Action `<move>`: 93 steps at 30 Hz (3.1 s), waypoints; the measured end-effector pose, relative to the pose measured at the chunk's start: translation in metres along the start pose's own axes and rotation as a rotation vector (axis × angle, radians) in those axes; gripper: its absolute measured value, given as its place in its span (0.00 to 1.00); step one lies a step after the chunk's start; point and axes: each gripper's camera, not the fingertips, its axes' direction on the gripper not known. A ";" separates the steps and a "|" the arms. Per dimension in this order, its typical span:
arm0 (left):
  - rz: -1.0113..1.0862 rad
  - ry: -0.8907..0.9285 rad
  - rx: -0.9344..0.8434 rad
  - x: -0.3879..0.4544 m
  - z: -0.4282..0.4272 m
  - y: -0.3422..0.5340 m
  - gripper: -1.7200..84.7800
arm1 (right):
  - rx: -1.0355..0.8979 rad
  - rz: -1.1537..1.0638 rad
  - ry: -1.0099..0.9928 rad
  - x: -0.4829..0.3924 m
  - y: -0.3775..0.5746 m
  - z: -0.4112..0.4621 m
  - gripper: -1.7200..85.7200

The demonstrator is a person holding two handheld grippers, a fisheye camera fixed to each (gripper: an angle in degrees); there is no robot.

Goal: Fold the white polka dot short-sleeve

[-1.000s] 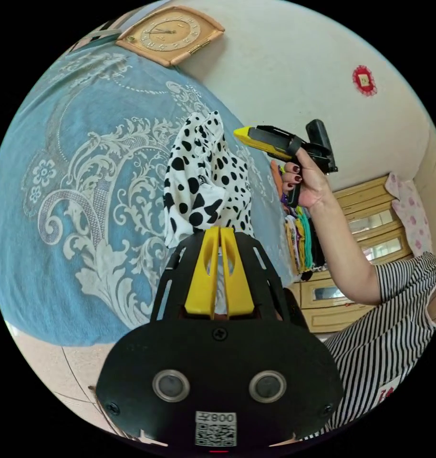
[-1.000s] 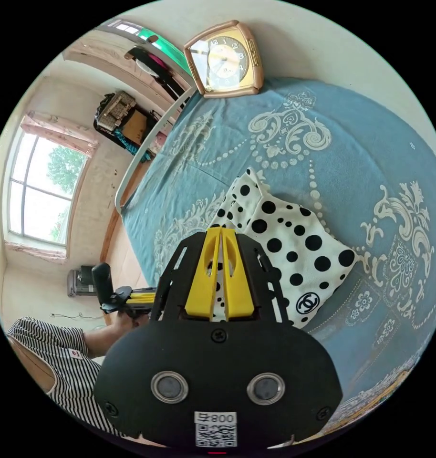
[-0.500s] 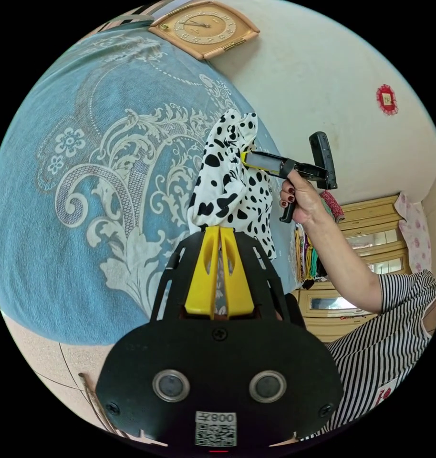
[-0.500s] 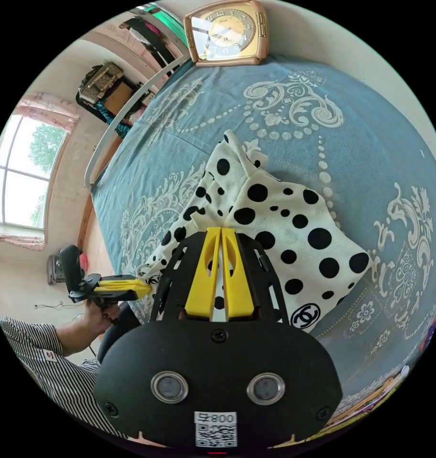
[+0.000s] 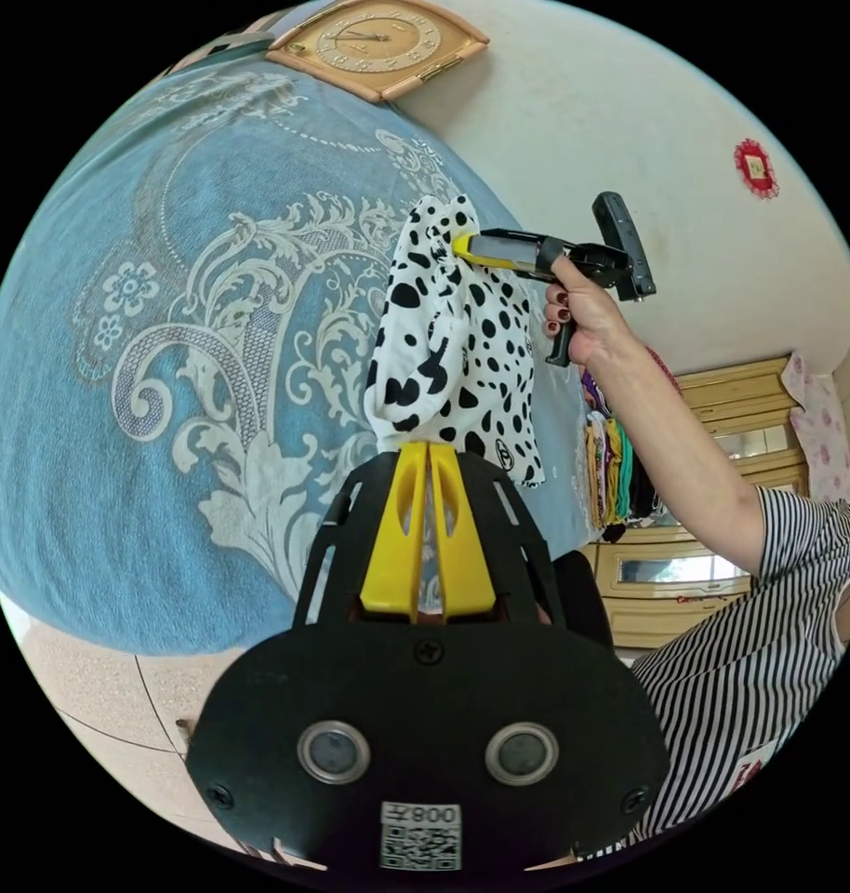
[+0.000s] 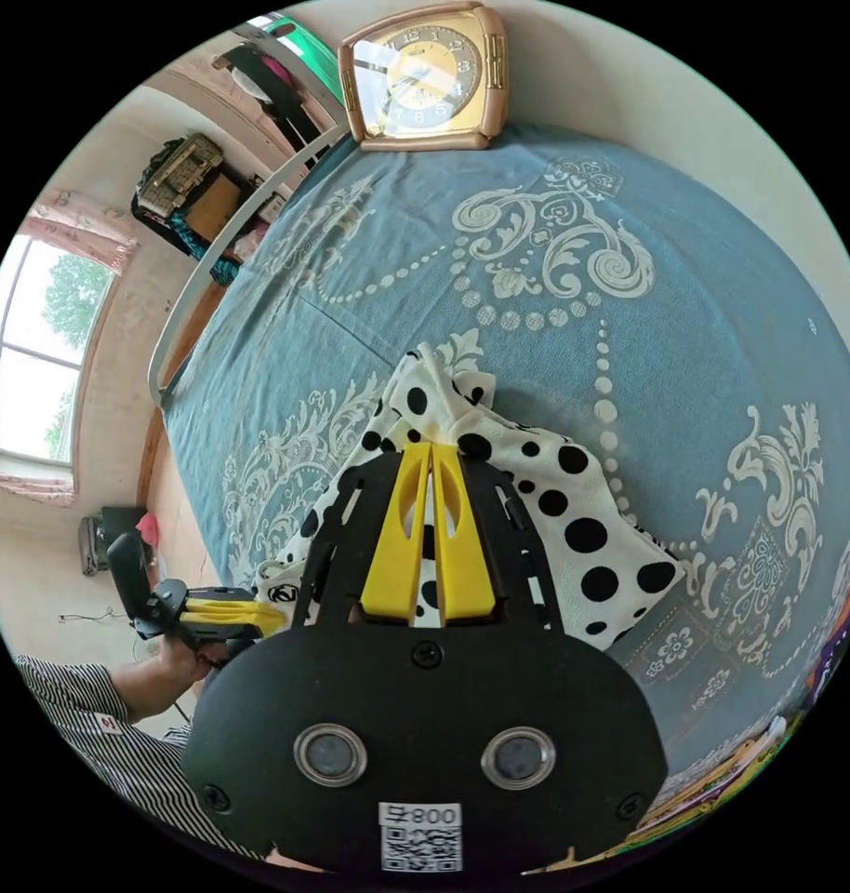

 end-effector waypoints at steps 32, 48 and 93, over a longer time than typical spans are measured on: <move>0.022 -0.138 0.055 0.036 0.009 0.025 0.03 | -0.037 -0.153 0.304 -0.133 0.313 -0.050 0.10; -0.060 -0.072 0.078 0.025 0.022 0.040 0.02 | 0.000 -0.175 0.341 -0.147 0.370 -0.042 0.04; -0.325 0.659 -0.108 0.015 0.207 0.070 0.05 | 0.061 0.166 -0.181 0.042 0.511 0.095 0.04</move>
